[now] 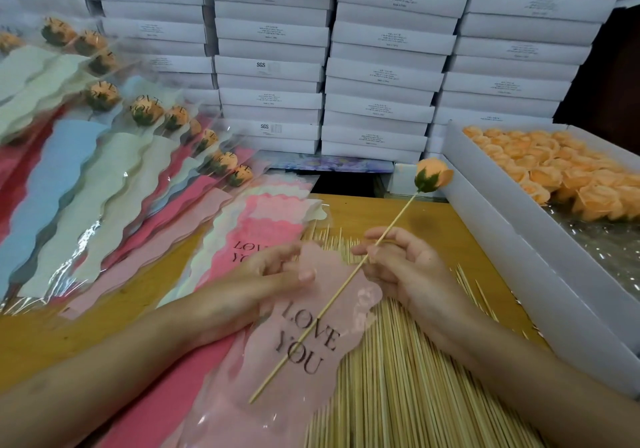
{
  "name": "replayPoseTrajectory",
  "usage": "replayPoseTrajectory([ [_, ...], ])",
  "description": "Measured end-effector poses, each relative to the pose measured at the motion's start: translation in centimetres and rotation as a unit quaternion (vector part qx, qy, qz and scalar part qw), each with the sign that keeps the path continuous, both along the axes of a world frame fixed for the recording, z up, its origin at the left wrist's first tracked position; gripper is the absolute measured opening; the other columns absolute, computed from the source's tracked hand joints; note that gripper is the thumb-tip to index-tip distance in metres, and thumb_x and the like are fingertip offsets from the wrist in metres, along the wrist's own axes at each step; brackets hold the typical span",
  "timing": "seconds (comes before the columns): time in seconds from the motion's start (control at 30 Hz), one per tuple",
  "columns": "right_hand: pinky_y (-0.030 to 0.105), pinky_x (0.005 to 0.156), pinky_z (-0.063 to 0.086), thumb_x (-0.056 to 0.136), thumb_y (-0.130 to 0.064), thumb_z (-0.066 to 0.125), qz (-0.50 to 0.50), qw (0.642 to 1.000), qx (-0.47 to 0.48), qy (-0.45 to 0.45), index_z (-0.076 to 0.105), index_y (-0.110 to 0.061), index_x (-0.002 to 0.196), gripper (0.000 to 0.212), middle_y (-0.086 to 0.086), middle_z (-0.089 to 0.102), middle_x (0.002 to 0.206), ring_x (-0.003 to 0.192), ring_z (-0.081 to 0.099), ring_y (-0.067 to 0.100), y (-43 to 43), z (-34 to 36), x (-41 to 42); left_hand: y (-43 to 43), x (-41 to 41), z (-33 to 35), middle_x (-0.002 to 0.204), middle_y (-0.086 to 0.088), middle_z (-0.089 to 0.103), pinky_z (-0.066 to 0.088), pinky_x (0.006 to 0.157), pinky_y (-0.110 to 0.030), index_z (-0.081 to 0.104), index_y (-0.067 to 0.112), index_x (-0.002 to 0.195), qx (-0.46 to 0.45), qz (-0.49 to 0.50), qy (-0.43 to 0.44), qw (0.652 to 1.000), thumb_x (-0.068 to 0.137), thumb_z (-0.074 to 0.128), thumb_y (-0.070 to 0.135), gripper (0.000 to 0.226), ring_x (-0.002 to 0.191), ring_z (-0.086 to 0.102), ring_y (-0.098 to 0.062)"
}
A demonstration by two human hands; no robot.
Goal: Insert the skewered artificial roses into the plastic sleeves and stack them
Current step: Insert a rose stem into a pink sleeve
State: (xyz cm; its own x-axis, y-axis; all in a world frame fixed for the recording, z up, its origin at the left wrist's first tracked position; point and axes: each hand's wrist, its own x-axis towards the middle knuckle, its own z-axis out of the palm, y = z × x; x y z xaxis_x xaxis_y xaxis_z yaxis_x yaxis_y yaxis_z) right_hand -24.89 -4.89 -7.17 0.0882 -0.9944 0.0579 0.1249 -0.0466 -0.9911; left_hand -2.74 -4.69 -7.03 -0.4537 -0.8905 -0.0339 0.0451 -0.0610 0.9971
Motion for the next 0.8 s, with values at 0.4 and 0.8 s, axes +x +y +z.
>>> replayPoseTrajectory([
  [0.4, 0.023, 0.06, 0.057, 0.099, -0.013, 0.052, -0.064, 0.997, -0.04, -0.012, 0.057, -0.021, 0.123, 0.026, -0.006, 0.075, 0.096, 0.075, 0.07, 0.008, -0.9, -0.1, -0.8, 0.8, 0.1, 0.9, 0.083, 0.006, 0.073, 0.053, 0.072, -0.018, 0.073, 0.025, 0.091, -0.039, -0.153, -0.058, 0.986, 0.089, 0.064, -0.004, 0.03, 0.076, 0.068, -0.006],
  [0.8, 0.027, 0.075, 0.058, 0.103, -0.015, 0.045, -0.153, 0.984, -0.084, 0.021, 0.03, -0.028, 0.15, 0.051, -0.011, 0.048, 0.135, 0.1, 0.069, 0.007, -1.5, 0.2, -1.6, 0.3, 0.3, 0.3, 0.098, -0.006, 0.073, 0.054, 0.083, -0.026, 0.069, 0.005, 0.103, -0.052, -0.145, -0.077, 0.985, 0.087, 0.067, -0.001, 0.017, 0.089, 0.068, -0.017],
])
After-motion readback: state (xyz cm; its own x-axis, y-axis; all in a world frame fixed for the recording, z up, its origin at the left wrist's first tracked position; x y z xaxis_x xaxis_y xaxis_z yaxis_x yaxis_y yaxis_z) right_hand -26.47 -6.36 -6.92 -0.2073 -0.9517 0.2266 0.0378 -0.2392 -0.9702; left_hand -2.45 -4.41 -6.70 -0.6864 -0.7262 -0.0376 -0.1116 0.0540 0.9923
